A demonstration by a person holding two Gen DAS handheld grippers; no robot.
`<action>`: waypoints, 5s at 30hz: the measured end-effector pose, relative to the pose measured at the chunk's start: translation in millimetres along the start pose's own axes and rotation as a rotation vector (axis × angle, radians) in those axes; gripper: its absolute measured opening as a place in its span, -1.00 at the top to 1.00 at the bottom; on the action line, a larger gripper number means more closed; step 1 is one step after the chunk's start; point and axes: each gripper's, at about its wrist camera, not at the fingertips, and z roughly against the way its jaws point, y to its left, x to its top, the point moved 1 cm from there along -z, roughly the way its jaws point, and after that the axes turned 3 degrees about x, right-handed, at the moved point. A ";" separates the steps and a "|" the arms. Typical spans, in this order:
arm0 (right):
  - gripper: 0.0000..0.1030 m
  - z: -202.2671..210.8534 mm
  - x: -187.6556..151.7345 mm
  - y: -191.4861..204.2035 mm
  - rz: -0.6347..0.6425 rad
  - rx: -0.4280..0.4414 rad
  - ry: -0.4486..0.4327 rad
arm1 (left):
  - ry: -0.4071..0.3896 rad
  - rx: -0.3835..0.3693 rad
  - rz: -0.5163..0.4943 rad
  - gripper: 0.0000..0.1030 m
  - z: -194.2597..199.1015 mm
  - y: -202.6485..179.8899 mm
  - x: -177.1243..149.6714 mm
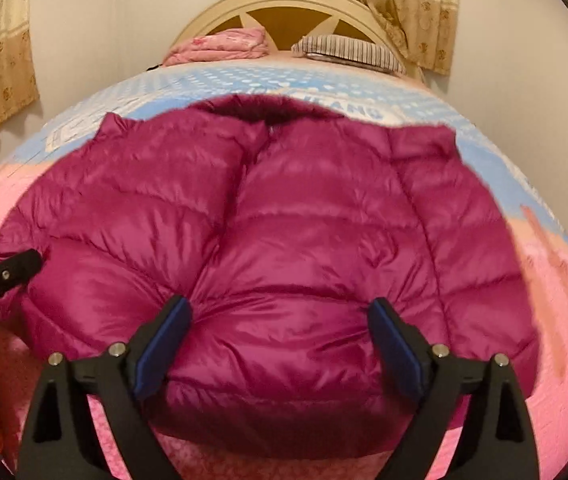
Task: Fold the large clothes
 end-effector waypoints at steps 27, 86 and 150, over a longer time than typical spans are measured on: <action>-0.88 -3.0 -9.4 9.6 0.025 -0.002 0.024 | -0.116 -0.302 -0.020 0.79 41.0 -1.6 9.1; -0.40 89.3 131.0 -92.0 -0.258 0.198 -0.186 | -0.160 -0.057 -0.329 -0.90 -11.0 -156.1 74.2; -0.14 -73.2 94.5 -121.3 -0.254 0.023 0.034 | 0.009 -0.070 -0.321 -0.96 -116.7 -196.8 76.3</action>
